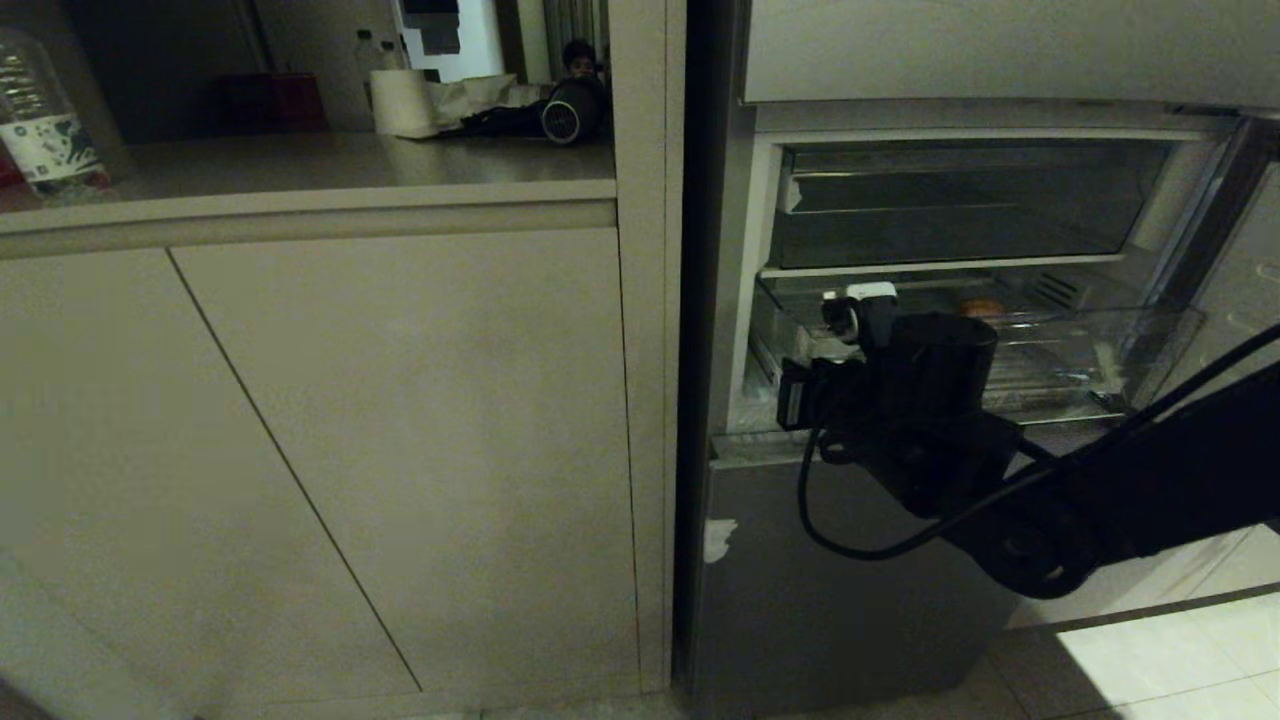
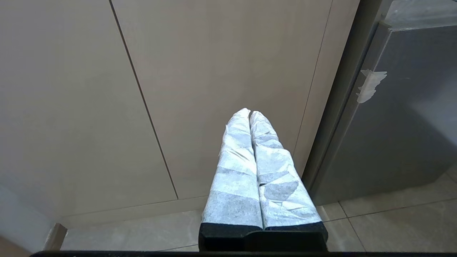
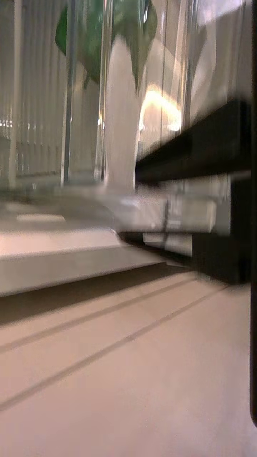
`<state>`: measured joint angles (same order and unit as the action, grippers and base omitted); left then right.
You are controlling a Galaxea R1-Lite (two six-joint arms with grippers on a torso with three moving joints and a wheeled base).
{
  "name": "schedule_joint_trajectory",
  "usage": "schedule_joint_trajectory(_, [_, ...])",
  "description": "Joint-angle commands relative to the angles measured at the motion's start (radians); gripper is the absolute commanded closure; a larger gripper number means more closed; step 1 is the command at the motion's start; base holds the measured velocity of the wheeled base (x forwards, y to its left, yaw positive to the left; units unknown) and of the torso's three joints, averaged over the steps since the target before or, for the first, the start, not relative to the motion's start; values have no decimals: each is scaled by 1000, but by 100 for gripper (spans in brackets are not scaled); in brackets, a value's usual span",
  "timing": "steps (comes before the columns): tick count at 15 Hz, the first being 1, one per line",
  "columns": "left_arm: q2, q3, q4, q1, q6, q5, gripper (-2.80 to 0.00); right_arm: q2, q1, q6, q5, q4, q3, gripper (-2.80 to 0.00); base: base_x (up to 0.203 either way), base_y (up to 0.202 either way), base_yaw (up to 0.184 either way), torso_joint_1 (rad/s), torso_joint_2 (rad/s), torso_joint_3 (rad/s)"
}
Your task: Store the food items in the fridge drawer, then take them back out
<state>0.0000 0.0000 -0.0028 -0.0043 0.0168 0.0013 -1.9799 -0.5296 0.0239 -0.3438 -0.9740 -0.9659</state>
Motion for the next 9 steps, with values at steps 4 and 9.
schedule_joint_trajectory(4, [2,0,0,0,0,0,0,116,-35,8,-41,-2,114,-280,0,0,0,0,0,0])
schedule_joint_trajectory(9, [2,0,0,0,0,0,0,203,-47,21,-105,0,224,-280,0,0,0,0,0,0])
